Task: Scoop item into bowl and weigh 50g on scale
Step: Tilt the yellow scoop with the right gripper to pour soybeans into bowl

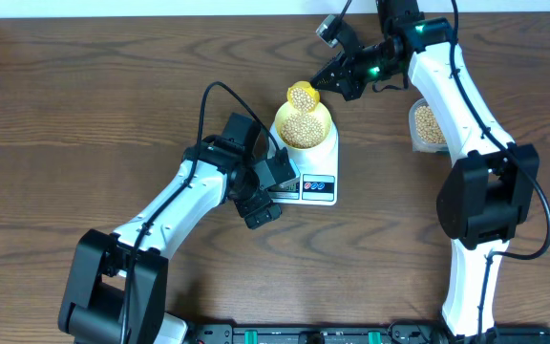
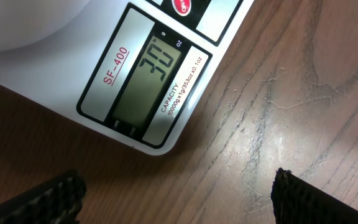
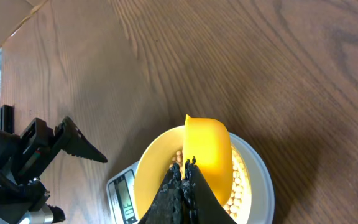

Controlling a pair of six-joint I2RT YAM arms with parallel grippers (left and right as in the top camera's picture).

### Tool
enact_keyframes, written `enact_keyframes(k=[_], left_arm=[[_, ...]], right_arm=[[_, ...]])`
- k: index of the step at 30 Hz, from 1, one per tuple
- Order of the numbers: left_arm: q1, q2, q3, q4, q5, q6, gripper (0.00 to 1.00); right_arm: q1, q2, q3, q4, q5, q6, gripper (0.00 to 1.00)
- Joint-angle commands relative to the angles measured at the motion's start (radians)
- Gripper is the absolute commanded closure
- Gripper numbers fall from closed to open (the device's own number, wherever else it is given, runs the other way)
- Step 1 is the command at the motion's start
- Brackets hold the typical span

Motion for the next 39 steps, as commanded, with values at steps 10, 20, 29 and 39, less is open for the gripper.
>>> enact_keyframes(k=[10,20,29,39], left_arm=[[-0.002,0.007,-0.007,-0.003,-0.007,0.017,0.02],[-0.002,0.007,-0.006,-0.002,-0.007,0.017,0.02],[-0.002,0.007,-0.006,-0.002,-0.007,0.017,0.02],[-0.002,0.007,-0.007,-0.003,-0.007,0.017,0.02]], right_arm=[[0.000,-0.042,0.016,0.004,-0.011,-0.025,0.99],[-0.012,-0.042,0.016,0.018,-0.107,-0.025,0.99],[-0.040,-0.042,0.016,0.017,-0.153,-0.025,0.99],[-0.026,-0.043,0.016,0.010,-0.131,-0.044,0.99]])
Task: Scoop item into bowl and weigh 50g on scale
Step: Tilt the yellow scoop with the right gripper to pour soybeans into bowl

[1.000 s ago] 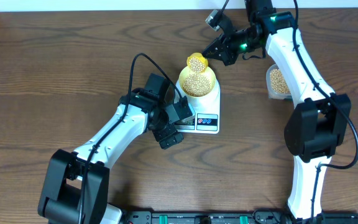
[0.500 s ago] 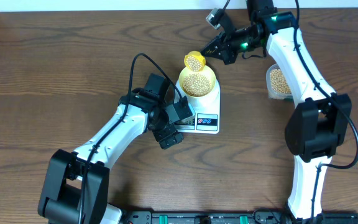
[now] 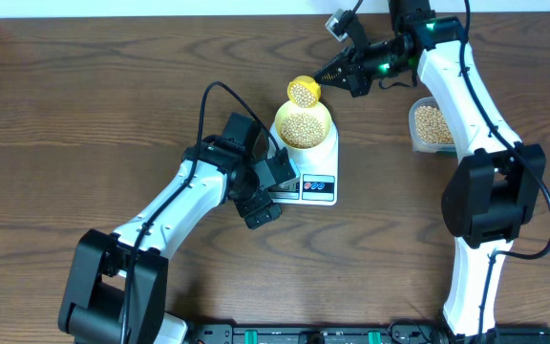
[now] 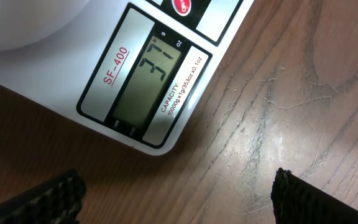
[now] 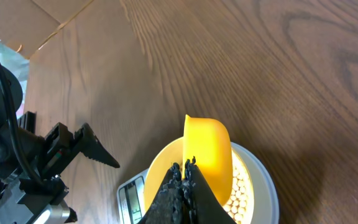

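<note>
A yellow bowl [image 3: 304, 126] filled with pale beans sits on the white scale [image 3: 318, 186]. Over the bowl's far rim hangs a yellow scoop [image 3: 303, 92] with beans in it, and my right gripper [image 3: 327, 75] is shut on its handle. The right wrist view shows the scoop [image 5: 208, 152] above the bowl [image 5: 157, 171], with the right gripper [image 5: 187, 169] clamped on it. My left gripper [image 3: 261, 205] stands open at the scale's front left corner. In the left wrist view the left gripper [image 4: 176, 199] is empty, and the scale display [image 4: 156, 64] reads 77.
A clear tub of beans [image 3: 431, 124] stands at the right, beside the right arm. The left arm lies across the table's middle left. Bare wood [image 3: 84, 105] surrounds the scale.
The scale reading has gone from about 70 to 77. The right arm has shifted a little toward the far edge, with the scoop still over the bowl's far rim. The left gripper has not moved.
</note>
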Controlling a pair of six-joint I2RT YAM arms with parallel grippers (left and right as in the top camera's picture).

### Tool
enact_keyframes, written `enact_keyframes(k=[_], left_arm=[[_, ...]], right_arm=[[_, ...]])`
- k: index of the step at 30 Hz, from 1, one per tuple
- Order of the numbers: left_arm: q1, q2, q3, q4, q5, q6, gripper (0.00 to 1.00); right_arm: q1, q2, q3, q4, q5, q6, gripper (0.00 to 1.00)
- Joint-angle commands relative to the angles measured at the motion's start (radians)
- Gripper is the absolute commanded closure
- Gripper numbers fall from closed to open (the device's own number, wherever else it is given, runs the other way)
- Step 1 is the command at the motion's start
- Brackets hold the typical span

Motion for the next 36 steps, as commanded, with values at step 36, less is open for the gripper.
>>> enact_keyframes(k=[36], left_arm=[[-0.002,0.007,-0.007,-0.003,-0.007,0.017,0.02]], right_arm=[[0.083,-0.119,0.016,-0.006,0.286,-0.020,0.99]])
